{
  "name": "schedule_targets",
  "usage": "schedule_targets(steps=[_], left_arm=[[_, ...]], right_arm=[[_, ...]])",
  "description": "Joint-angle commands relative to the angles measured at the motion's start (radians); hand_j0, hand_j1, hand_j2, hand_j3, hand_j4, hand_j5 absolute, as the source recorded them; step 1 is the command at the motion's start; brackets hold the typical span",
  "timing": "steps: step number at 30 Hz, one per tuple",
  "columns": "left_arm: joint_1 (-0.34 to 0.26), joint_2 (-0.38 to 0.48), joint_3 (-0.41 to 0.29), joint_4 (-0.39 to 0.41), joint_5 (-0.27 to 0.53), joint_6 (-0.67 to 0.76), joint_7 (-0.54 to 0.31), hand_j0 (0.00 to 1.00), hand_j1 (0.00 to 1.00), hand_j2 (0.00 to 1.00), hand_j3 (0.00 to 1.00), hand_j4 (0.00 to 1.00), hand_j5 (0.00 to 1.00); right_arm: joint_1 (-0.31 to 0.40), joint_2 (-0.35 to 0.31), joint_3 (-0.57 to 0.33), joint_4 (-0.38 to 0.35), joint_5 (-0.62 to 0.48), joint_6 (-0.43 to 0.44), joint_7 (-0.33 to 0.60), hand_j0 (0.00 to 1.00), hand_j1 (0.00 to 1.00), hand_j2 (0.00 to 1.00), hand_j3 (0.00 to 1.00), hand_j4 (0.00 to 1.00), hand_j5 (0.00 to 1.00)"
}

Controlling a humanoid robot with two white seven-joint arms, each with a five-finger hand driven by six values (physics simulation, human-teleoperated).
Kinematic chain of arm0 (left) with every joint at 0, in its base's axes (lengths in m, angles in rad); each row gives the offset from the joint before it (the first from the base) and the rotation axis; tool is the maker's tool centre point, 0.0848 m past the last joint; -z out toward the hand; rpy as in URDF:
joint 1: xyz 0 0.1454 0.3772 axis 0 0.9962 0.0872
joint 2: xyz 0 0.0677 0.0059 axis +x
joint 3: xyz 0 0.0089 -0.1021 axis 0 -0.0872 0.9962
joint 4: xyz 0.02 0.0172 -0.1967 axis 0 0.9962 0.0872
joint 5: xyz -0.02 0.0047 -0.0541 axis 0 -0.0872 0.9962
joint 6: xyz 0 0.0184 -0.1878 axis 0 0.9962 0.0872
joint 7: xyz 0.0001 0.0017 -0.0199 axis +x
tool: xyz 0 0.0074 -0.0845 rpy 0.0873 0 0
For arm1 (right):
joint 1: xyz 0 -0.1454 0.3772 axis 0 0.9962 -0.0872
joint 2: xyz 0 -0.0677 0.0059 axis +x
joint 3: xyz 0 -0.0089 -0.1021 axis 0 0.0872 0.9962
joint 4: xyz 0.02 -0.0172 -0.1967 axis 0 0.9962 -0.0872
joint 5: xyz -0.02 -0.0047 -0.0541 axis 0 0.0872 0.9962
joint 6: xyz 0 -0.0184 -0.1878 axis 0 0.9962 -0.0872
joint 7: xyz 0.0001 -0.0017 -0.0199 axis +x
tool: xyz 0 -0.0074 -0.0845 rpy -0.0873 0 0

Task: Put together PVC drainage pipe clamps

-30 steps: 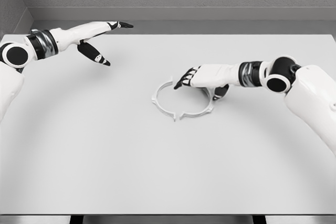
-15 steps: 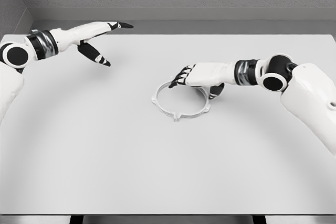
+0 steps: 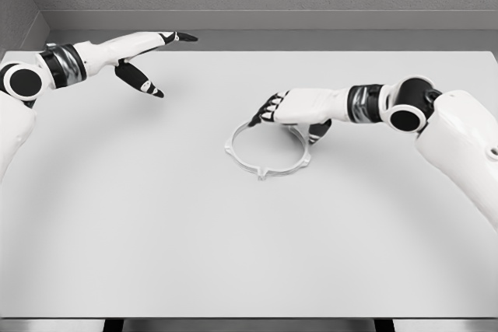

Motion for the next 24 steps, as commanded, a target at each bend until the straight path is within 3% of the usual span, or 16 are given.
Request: schedule_targets(steps=[1, 5, 10, 24], left_arm=[[0.000, 0.001, 0.002, 0.000, 0.008, 0.003, 0.001, 1.00, 1.00, 1.00, 1.00, 1.00, 1.00], [-0.005, 0.033, 0.007, -0.001, 0.040, 0.003, 0.001, 1.00, 1.00, 1.00, 1.00, 1.00, 1.00], [0.009, 0.090, 0.080, 0.002, 0.111, 0.003, 0.001, 1.00, 1.00, 1.00, 1.00, 1.00, 1.00], [0.018, 0.090, 0.088, 0.005, 0.112, 0.003, 0.001, 1.00, 1.00, 1.00, 1.00, 1.00, 1.00]], right_arm=[[0.000, -0.003, -0.021, 0.000, -0.008, 0.002, 0.000, 1.00, 1.00, 1.00, 1.00, 1.00, 1.00], [0.012, -0.023, -0.038, 0.004, -0.010, 0.002, 0.000, 1.00, 1.00, 1.00, 1.00, 1.00, 1.00], [0.021, -0.021, -0.002, 0.031, 0.002, 0.002, 0.000, 1.00, 1.00, 1.00, 1.00, 1.00, 1.00], [0.014, -0.009, 0.010, 0.031, 0.004, 0.002, 0.000, 1.00, 1.00, 1.00, 1.00, 1.00, 1.00]])
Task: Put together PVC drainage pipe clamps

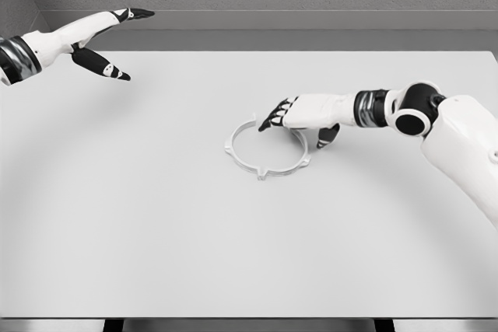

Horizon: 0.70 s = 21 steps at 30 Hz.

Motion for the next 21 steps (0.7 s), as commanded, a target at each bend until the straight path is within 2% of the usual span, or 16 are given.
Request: schedule_targets(steps=[1, 21], left_arm=[[0.000, 0.000, 0.002, -0.002, 0.009, 0.003, 0.000, 1.00, 1.00, 1.00, 1.00, 1.00, 1.00], [0.006, 0.005, 0.000, 0.000, 0.007, 0.003, 0.000, 1.00, 1.00, 1.00, 1.00, 1.00, 1.00]], right_arm=[[0.000, 0.005, 0.007, -0.001, -0.004, 0.002, 0.000, 1.00, 1.00, 1.00, 1.00, 1.00, 1.00], [-0.020, 0.038, 0.025, -0.007, -0.009, 0.002, 0.000, 1.00, 1.00, 1.00, 1.00, 1.00, 1.00]])
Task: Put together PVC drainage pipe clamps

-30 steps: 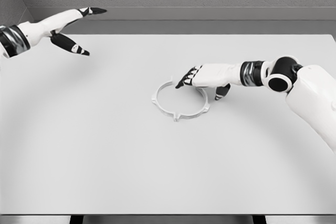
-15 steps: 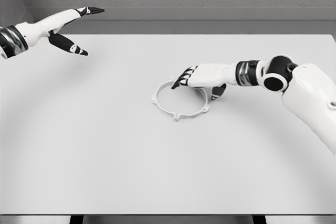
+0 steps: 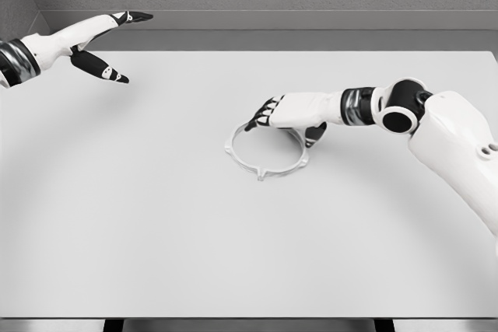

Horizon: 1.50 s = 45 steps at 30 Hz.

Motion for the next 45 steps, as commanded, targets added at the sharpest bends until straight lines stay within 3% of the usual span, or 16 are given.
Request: schedule_targets(steps=[1, 10, 14, 16, 18, 20, 21, 24, 28, 29, 31, 33, 38, 41, 44, 45], left_arm=[[0.000, 0.000, 0.002, -0.001, 0.008, 0.003, 0.000, 1.00, 1.00, 1.00, 1.00, 1.00, 1.00], [0.000, 0.000, 0.002, -0.003, 0.008, 0.003, 0.000, 1.00, 1.00, 1.00, 1.00, 1.00, 1.00], [0.000, 0.000, 0.002, -0.003, 0.008, 0.003, 0.000, 1.00, 1.00, 1.00, 1.00, 1.00, 1.00], [0.000, 0.000, 0.002, -0.003, 0.008, 0.003, 0.000, 1.00, 1.00, 1.00, 1.00, 1.00, 1.00], [0.000, 0.000, 0.002, -0.001, 0.008, 0.003, 0.000, 1.00, 1.00, 1.00, 1.00, 1.00, 1.00], [-0.003, -0.003, 0.006, 0.011, 0.008, 0.003, 0.000, 1.00, 1.00, 1.00, 1.00, 1.00, 1.00], [-0.005, -0.003, 0.005, 0.019, 0.009, 0.003, 0.000, 1.00, 1.00, 1.00, 1.00, 1.00, 1.00], [-0.003, -0.006, 0.005, 0.022, 0.009, 0.003, 0.000, 1.00, 1.00, 1.00, 1.00, 1.00, 1.00], [-0.003, -0.009, 0.005, 0.023, 0.009, 0.003, 0.000, 1.00, 1.00, 1.00, 1.00, 1.00, 1.00], [-0.003, -0.007, 0.005, 0.023, 0.009, 0.003, 0.000, 1.00, 1.00, 1.00, 1.00, 1.00, 1.00], [-0.003, -0.004, 0.005, 0.023, 0.009, 0.003, 0.000, 1.00, 1.00, 1.00, 1.00, 1.00, 1.00], [-0.003, -0.007, 0.005, 0.022, 0.009, 0.003, 0.000, 1.00, 1.00, 1.00, 1.00, 1.00, 1.00], [-0.002, -0.015, 0.002, 0.022, 0.009, 0.003, 0.000, 1.00, 1.00, 1.00, 1.00, 1.00, 1.00], [0.000, -0.015, 0.002, 0.020, 0.009, 0.003, 0.000, 1.00, 1.00, 1.00, 1.00, 1.00, 1.00], [0.090, -0.001, 0.067, -0.113, 0.009, 0.003, 0.000, 1.00, 1.00, 1.00, 1.00, 1.00, 1.00], [0.091, 0.000, 0.071, -0.110, 0.008, 0.003, 0.000, 1.00, 1.00, 1.00, 1.00, 1.00, 1.00]], right_arm=[[0.000, 0.004, 0.003, 0.000, -0.006, 0.000, 0.000, 1.00, 1.00, 1.00, 1.00, 1.00, 1.00], [-0.008, 0.004, 0.002, -0.001, -0.008, 0.000, 0.000, 1.00, 1.00, 1.00, 1.00, 1.00, 1.00], [-0.017, -0.007, -0.061, 0.009, -0.012, 0.000, 0.000, 1.00, 1.00, 1.00, 1.00, 1.00, 1.00], [-0.012, -0.067, -0.086, -0.006, -0.042, 0.000, 0.000, 1.00, 1.00, 1.00, 1.00, 1.00, 1.00], [0.008, -0.137, -0.116, -0.024, -0.169, 0.000, 0.000, 1.00, 1.00, 1.00, 1.00, 1.00, 1.00], [0.086, -0.194, -0.199, -0.033, -0.213, 0.000, 0.000, 1.00, 1.00, 1.00, 1.00, 1.00, 1.00], [0.135, -0.197, -0.250, -0.038, -0.215, 0.000, 0.000, 1.00, 1.00, 1.00, 1.00, 1.00, 1.00], [0.196, -0.197, -0.259, -0.043, -0.215, 0.000, 0.000, 1.00, 1.00, 1.00, 1.00, 1.00, 1.00], [0.169, -0.174, -0.293, -0.012, -0.230, 0.000, 0.000, 1.00, 1.00, 1.00, 1.00, 1.00, 1.00], [0.138, -0.137, -0.293, 0.019, -0.220, 0.000, 0.000, 1.00, 1.00, 1.00, 1.00, 1.00, 1.00], [0.057, -0.041, -0.294, 0.166, -0.207, 0.000, 0.000, 1.00, 1.00, 1.00, 1.00, 1.00, 1.00], [0.005, -0.016, -0.296, 0.201, -0.204, 0.000, 0.000, 1.00, 1.00, 1.00, 1.00, 1.00, 1.00], [0.041, 0.021, -0.354, 0.273, -0.131, 0.000, 0.000, 1.00, 1.00, 1.00, 1.00, 1.00, 1.00], [0.078, 0.022, -0.485, 0.270, -0.144, 0.000, 0.000, 1.00, 1.00, 1.00, 1.00, 1.00, 1.00], [0.158, 0.025, -0.503, 0.266, -0.158, 0.000, 0.000, 1.00, 1.00, 1.00, 1.00, 1.00, 1.00], [0.176, 0.025, -0.503, 0.266, -0.178, 0.000, 0.000, 1.00, 1.00, 1.00, 1.00, 1.00, 1.00]])
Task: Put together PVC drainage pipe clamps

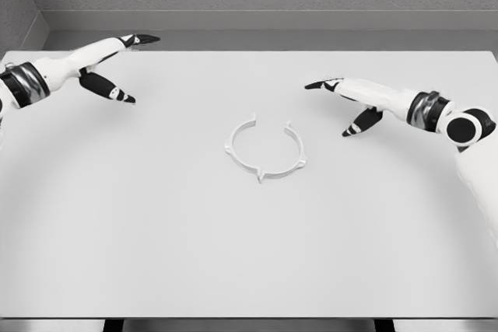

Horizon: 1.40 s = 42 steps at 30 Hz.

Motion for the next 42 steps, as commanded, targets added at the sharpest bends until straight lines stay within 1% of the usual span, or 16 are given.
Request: schedule_targets(steps=[1, 6, 9, 11, 13, 14, 16, 17, 18, 20, 23, 25, 27, 29, 33, 42], left_arm=[[0.000, 0.011, 0.029, -0.051, 0.009, 0.003, 0.001, 1.00, 1.00, 1.00, 1.00, 1.00, 1.00], [-0.005, 0.031, 0.026, -0.042, 0.009, 0.003, 0.001, 1.00, 1.00, 1.00, 1.00, 1.00, 1.00], [-0.011, 0.032, 0.024, -0.033, 0.006, 0.003, 0.001, 1.00, 1.00, 1.00, 1.00, 1.00, 1.00], [-0.017, 0.029, 0.021, -0.019, 0.006, 0.003, 0.001, 1.00, 1.00, 1.00, 1.00, 1.00, 1.00], [-0.018, 0.029, 0.019, -0.005, 0.006, 0.003, 0.001, 1.00, 1.00, 1.00, 1.00, 1.00, 1.00], [-0.018, 0.029, 0.021, -0.005, 0.006, 0.003, 0.001, 1.00, 1.00, 1.00, 1.00, 1.00, 1.00], [-0.018, 0.029, 0.021, -0.005, 0.006, 0.003, 0.001, 1.00, 1.00, 1.00, 1.00, 1.00, 1.00], [-0.018, 0.029, 0.021, -0.005, 0.006, 0.003, 0.001, 1.00, 1.00, 1.00, 1.00, 1.00, 1.00], [-0.020, 0.029, 0.021, -0.005, 0.006, 0.003, 0.001, 1.00, 1.00, 1.00, 1.00, 1.00, 1.00], [-0.020, 0.029, 0.021, -0.005, 0.006, 0.003, 0.001, 1.00, 1.00, 1.00, 1.00, 1.00, 1.00], [-0.020, 0.029, 0.021, -0.005, 0.008, 0.003, 0.001, 1.00, 1.00, 1.00, 1.00, 1.00, 1.00], [-0.020, 0.027, 0.021, -0.007, 0.008, 0.003, 0.001, 1.00, 1.00, 1.00, 1.00, 1.00, 1.00], [-0.018, 0.027, 0.021, -0.007, 0.008, 0.003, 0.001, 1.00, 1.00, 1.00, 1.00, 1.00, 1.00], [-0.018, 0.027, 0.021, -0.005, 0.008, 0.003, 0.001, 1.00, 1.00, 1.00, 1.00, 1.00, 1.00], [-0.018, 0.027, 0.022, -0.007, 0.008, 0.003, 0.001, 1.00, 1.00, 1.00, 1.00, 1.00, 1.00], [-0.018, 0.027, 0.023, -0.005, 0.006, 0.003, 0.001, 1.00, 1.00, 1.00, 1.00, 1.00, 1.00]], right_arm=[[0.002, 0.002, -0.024, 0.001, -0.029, 0.004, -0.001, 1.00, 1.00, 1.00, 1.00, 1.00, 1.00], [0.029, 0.007, -0.024, 0.003, -0.031, 0.004, -0.001, 1.00, 1.00, 1.00, 1.00, 1.00, 1.00], [-0.015, 0.042, -0.025, 0.011, -0.029, 0.004, -0.001, 1.00, 1.00, 1.00, 1.00, 1.00, 1.00], [-0.055, 0.059, -0.024, 0.044, -0.026, 0.004, -0.001, 1.00, 1.00, 1.00, 1.00, 1.00, 1.00], [-0.098, 0.094, -0.019, 0.093, -0.015, 0.004, -0.001, 1.00, 1.00, 1.00, 1.00, 1.00, 1.00], [-0.118, 0.125, -0.013, 0.135, -0.008, 0.004, -0.001, 1.00, 1.00, 1.00, 1.00, 1.00, 1.00], [-0.166, 0.194, -0.016, 0.250, 0.072, 0.004, -0.001, 1.00, 1.00, 1.00, 1.00, 1.00, 1.00], [-0.181, 0.209, -0.016, 0.273, 0.074, 0.004, -0.001, 1.00, 1.00, 1.00, 1.00, 1.00, 1.00], [-0.187, 0.213, -0.013, 0.276, 0.081, 0.004, -0.001, 1.00, 1.00, 1.00, 1.00, 1.00, 1.00], [-0.206, 0.217, -0.013, 0.276, 0.185, 0.004, -0.001, 1.00, 1.00, 1.00, 1.00, 1.00, 1.00], [-0.218, 0.231, -0.013, 0.282, 0.239, 0.004, -0.001, 1.00, 1.00, 1.00, 1.00, 1.00, 1.00], [-0.229, 0.234, -0.014, 0.284, 0.242, 0.004, -0.001, 1.00, 1.00, 1.00, 1.00, 1.00, 1.00], [-0.230, 0.236, -0.008, 0.311, 0.244, 0.004, -0.001, 1.00, 1.00, 1.00, 1.00, 1.00, 1.00], [-0.232, 0.257, 0.012, 0.316, 0.244, 0.004, -0.001, 1.00, 1.00, 1.00, 1.00, 1.00, 1.00], [-0.233, 0.269, 0.012, 0.330, 0.273, 0.004, -0.001, 1.00, 1.00, 1.00, 1.00, 1.00, 1.00], [-0.267, 0.318, 0.030, 0.330, 0.291, 0.004, -0.001, 1.00, 1.00, 1.00, 1.00, 1.00, 1.00]])
